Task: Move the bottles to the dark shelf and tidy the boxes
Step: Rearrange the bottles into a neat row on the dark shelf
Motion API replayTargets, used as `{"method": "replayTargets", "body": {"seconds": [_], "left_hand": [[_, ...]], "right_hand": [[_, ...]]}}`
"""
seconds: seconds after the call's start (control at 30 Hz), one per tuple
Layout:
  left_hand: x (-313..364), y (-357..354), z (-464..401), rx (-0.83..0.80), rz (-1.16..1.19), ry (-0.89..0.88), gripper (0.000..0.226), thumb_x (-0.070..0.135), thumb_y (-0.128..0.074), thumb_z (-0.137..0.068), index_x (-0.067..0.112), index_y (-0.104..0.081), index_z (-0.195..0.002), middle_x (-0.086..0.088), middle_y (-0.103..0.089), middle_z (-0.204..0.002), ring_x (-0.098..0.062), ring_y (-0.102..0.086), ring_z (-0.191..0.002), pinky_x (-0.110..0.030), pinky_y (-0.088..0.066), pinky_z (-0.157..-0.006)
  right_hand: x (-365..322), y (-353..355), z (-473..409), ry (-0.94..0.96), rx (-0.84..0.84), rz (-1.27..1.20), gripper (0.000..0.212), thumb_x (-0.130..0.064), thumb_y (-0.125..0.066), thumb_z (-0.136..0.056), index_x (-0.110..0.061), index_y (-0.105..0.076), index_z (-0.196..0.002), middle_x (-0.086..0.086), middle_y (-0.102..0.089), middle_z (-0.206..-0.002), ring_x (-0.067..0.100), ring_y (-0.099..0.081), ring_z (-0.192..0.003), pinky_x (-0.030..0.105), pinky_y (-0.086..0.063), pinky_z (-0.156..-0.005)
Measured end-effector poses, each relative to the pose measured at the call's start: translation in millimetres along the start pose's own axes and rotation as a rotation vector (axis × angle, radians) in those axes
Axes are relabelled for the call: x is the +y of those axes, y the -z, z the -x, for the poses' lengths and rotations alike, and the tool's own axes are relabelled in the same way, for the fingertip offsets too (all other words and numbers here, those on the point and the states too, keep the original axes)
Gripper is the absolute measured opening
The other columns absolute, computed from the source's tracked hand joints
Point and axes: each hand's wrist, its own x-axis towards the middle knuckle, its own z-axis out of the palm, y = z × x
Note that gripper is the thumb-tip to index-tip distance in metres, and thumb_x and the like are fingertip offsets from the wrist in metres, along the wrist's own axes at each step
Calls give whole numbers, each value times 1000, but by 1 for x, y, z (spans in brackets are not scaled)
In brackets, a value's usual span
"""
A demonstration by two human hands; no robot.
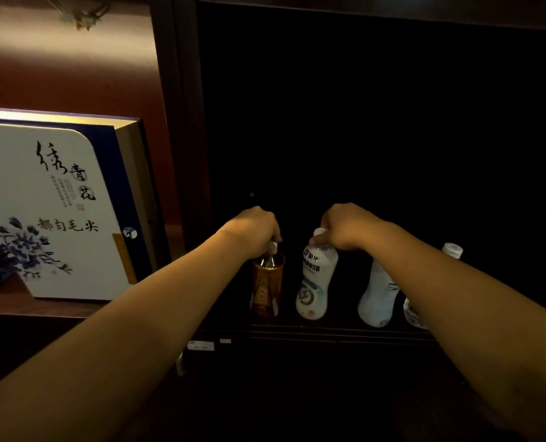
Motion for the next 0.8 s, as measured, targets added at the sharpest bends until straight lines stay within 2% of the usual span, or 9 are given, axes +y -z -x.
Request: {"method": "replayTargets", "body": {"seconds": [0.1, 0.17, 0.33, 0.8], "left_hand": [[1, 2, 1, -7, -5, 3, 35, 31, -69, -90, 25, -67, -125, 1, -62, -129, -18, -55, -117, -28, -45, -89], [1, 2, 1, -11, 4, 6, 36, 31, -69, -90, 25, -66, -125, 1, -61, -129, -18, -55, -117, -28, -46, -90], [4, 4, 2, -29, 9, 27, 36, 29, -70, -90, 24, -67, -125, 1, -62, -129, -18, -55, -117, -31, -48, -94], [9, 0, 4, 16, 8, 81, 33, 27, -69, -90, 23, -67, -123, 1, -62, -128, -18, -56, -115, -30, -48, -92]], "right_hand": [[2, 4, 1, 53, -51, -33, 35, -44, -72, -87, -15, -71, -105, 3, -69, -97, 17, -63, -88, 32, -53, -76], [3, 4, 1, 73, -57, -47, 36, -42, -74, -85, -19, -71, -113, 1, -69, -105, 17, -63, -95, 35, -53, -86], [10, 0, -4, 95, -64, -121, 46, -37, -78, -83, -24, -66, -125, -1, -67, -117, 15, -60, -101, 28, -47, -83], [14, -3, -12, 135, -38, -108, 53, -36, -82, -78, -25, -66, -126, -1, -67, -119, 12, -53, -90, 28, -42, -77]]}}
